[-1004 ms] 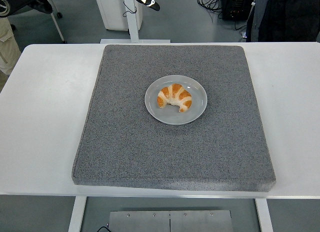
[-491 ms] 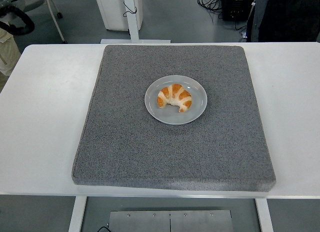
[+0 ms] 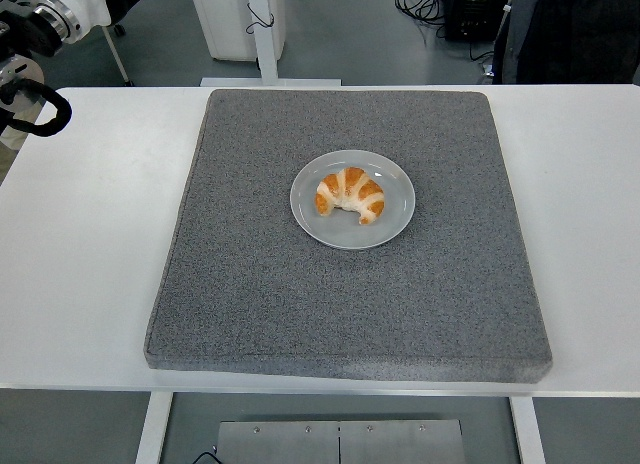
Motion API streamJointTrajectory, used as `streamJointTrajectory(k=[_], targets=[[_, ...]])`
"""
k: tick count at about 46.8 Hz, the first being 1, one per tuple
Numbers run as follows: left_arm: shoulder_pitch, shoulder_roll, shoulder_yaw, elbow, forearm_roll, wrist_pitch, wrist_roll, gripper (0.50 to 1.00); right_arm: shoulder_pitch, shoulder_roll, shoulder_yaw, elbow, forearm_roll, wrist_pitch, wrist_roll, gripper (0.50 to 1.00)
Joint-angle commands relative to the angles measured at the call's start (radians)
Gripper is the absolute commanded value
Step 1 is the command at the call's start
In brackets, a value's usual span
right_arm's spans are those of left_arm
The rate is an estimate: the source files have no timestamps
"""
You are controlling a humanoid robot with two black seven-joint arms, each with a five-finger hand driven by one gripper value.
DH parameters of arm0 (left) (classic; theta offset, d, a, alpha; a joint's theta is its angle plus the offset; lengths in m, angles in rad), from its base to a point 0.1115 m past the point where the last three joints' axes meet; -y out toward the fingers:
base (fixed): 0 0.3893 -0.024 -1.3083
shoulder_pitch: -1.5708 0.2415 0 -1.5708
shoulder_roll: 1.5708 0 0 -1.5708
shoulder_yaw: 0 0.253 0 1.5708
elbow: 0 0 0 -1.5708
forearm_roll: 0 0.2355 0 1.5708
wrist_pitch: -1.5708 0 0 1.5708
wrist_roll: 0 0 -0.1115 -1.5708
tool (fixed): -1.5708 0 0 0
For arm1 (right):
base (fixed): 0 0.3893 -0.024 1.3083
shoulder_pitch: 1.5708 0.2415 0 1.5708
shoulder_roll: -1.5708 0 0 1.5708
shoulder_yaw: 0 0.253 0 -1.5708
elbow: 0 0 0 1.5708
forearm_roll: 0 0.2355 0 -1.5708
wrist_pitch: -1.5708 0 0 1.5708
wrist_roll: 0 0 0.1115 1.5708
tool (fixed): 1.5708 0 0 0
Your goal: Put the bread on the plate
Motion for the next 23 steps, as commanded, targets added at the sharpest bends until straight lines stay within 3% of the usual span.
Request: streamJointTrajectory(k=[1,8,23], targets=[[0.038,-0.016,-0.055,0.027,-0.002,-0.006,0.001,0.987,0.0,0.0,0.0,0.0,0.001,0.0,0.0,1.0],[0.081,-0.067,-0.154,0.114,-0.066,-0.044,0.002,0.989,0.0,0.0,0.0,0.0,0.001,0.0,0.0,1.0],[0.131,-0.18,-0.173,0.203,-0.175,-0.084,0.008,0.995,0.0,0.0,0.0,0.0,0.001,0.002,0.0,1.0]])
